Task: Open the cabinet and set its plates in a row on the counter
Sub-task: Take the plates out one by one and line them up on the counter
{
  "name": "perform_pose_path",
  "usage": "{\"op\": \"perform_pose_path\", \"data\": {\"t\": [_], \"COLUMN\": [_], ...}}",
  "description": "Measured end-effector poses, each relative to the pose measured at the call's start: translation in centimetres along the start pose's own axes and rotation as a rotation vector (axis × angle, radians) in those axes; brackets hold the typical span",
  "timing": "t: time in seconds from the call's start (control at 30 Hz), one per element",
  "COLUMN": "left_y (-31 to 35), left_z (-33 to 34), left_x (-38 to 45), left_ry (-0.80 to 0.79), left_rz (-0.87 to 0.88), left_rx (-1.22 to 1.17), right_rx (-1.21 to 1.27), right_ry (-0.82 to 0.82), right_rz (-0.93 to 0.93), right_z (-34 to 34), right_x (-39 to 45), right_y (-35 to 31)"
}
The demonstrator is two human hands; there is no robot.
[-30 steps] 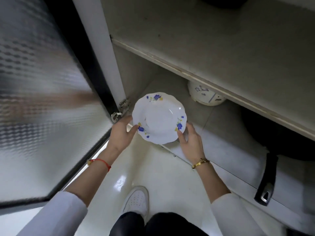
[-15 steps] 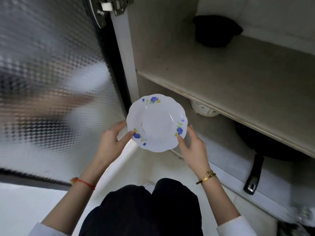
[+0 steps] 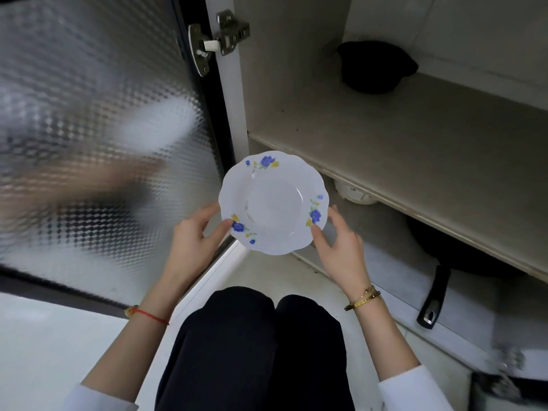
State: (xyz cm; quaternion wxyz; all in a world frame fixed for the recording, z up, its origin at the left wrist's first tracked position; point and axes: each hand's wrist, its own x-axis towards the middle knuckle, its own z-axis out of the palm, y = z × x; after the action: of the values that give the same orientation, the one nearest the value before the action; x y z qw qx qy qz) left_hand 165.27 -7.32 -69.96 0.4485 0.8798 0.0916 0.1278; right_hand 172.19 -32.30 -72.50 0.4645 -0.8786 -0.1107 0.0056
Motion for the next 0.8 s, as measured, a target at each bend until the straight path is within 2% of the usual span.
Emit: {"op": "perform_pose_path", "data": {"t": [0.3,0.53,0.8], "left_y": [5.0,13.9,26.7], "left_z": [-5.5,-11.9,-20.8], "left_x": [-0.3,-3.4,-9.2], "left_ry": [-0.066,-0.095,-0.042], "left_rz": [-0.1,-0.199,-0.257], "left_rx": [-0.029,-0.043,-0.026], "right_rx": [0.038,0.046,0.048], "right_ry": [-0.041,-0.091,-0.198], "right_rz": [0.07,0.104,0.156], "right_z": [-3.2,-9.3,-18.1], "right_x": [-0.9,-4.0,-9.6], "right_y": [-6.8,-15.7,-27.8]}}
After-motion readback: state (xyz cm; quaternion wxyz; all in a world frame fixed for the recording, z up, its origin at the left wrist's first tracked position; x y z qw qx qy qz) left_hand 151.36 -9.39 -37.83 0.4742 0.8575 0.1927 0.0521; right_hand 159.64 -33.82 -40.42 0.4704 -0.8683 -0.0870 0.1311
